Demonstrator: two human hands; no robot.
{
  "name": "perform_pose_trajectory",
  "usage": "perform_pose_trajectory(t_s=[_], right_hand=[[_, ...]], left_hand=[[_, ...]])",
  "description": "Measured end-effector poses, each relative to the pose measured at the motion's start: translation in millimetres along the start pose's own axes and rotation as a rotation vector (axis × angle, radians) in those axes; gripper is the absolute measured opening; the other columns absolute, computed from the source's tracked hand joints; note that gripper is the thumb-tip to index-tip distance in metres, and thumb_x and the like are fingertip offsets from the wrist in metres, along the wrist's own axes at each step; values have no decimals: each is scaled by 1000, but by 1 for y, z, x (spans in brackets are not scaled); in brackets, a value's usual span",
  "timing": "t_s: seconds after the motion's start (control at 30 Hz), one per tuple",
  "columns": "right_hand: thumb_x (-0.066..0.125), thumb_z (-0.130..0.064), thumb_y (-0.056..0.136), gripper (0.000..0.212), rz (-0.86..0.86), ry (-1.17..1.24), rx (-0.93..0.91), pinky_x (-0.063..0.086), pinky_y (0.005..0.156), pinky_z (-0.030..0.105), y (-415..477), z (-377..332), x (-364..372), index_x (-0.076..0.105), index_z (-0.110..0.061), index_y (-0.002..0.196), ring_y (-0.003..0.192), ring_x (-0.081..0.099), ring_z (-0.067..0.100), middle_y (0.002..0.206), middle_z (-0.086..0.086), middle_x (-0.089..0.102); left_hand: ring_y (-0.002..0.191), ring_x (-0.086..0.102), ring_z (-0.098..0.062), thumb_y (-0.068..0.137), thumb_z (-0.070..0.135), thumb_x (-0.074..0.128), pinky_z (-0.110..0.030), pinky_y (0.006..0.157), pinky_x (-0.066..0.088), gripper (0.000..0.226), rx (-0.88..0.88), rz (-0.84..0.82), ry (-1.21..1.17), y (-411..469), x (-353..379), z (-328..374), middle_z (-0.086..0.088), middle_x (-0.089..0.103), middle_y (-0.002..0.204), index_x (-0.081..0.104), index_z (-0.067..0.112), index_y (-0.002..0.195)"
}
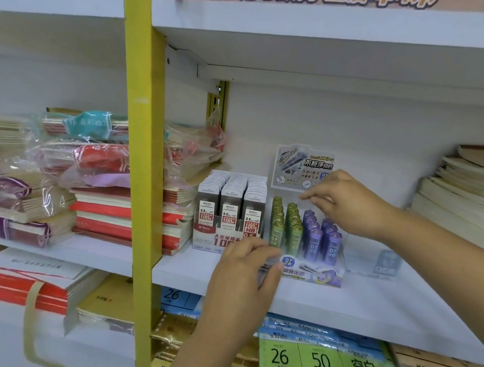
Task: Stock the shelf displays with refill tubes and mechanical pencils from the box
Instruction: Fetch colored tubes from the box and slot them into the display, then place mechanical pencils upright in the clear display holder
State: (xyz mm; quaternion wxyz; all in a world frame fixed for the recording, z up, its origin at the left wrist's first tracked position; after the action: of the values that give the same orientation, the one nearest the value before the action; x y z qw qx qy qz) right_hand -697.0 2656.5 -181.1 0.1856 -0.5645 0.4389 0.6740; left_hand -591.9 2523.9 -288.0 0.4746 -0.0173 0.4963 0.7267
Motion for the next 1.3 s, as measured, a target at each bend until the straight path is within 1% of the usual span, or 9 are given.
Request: perform_pose_trajectory(t_s=[0.17, 0.27, 0.37, 0.53, 0.77, 0.9, 1.0, 1.17, 1.3], right_hand=[[53, -17, 96, 26, 429, 386, 3, 34, 78, 4, -73, -21, -44, 67, -34, 109, 92, 49, -3, 96, -22, 61], [55, -15, 94, 24, 427, 639, 13, 46, 72, 16, -134, -34, -22, 67, -35, 100, 84, 60, 5, 93, -14, 69], [56, -14, 94, 22, 277, 879, 126, 50, 70, 29, -192, -41, 48, 68, -34, 96, 81, 64, 16, 89, -13, 71], [61, -15, 93, 27, -244, 915, 462, 42, 69, 6, -291, -56, 249, 61, -42, 91, 81, 61, 1, 96, -9, 67], [60, -28, 95, 35, -798, 886, 744, 45, 93, 27, -386, -85, 459, 52, -31, 128, 111, 55, 12, 129, -1, 57], [62, -30, 93, 60, -935, 872, 836, 43, 87, 25, -397, -98, 521, 34, -25, 147, 121, 52, 21, 147, 5, 43], [63, -26, 93, 68, -982, 807, 874, 43, 99, 33, -400, -103, 551, 27, -22, 150, 130, 46, 26, 153, 7, 35], [68, -23, 89, 72, -931, 798, 947, 38, 109, 40, -398, -101, 570, 29, -17, 149, 133, 43, 26, 148, 8, 42], [69, -25, 87, 63, -893, 810, 972, 39, 107, 43, -396, -100, 575, 39, -17, 142, 129, 46, 26, 142, 6, 48]], left_hand=[[109, 43, -2, 93, 27, 59, -5, 96, 28, 26, 84, 221, 72, -40, -28, 20, 13, 48, 117, 64, 25, 118], [98, 52, -9, 93, 28, 55, -11, 86, 36, 27, 113, 90, 102, -84, -13, 15, 7, 50, 109, 62, 21, 118], [97, 58, -13, 94, 24, 58, -28, 77, 51, 30, -54, -185, 90, -151, 20, -20, 5, 53, 114, 60, 22, 124], [112, 59, -21, 96, 27, 61, -35, 91, 49, 45, -538, -564, 97, -306, 75, -105, -2, 48, 133, 50, 19, 138], [130, 50, -17, 100, 45, 51, -32, 104, 44, 65, -997, -837, 69, -451, 109, -178, -2, 35, 154, 27, 20, 155], [109, 56, -2, 101, 41, 53, -16, 88, 44, 55, -1145, -820, -107, -470, 123, -193, 5, 47, 149, 37, 26, 151], [101, 61, 6, 101, 29, 57, -3, 75, 46, 46, -1199, -777, -277, -474, 129, -196, 10, 57, 141, 49, 28, 145], [101, 66, 5, 99, 23, 61, -13, 79, 47, 39, -1210, -726, -402, -472, 126, -196, 27, 67, 121, 58, 51, 125], [106, 66, 1, 98, 27, 62, -26, 89, 52, 39, -1235, -718, -416, -480, 126, -199, 25, 68, 123, 58, 42, 134]])
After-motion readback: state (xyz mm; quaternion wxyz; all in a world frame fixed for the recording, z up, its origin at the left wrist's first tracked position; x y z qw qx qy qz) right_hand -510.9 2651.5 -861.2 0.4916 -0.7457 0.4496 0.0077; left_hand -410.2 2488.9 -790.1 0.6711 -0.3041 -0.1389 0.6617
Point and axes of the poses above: each hand's wrist, its own y-axis towards the middle knuckle, its own x-axis out of the palm, z = x × y, the point moved 9 cm from there along y, towards the middle knuckle
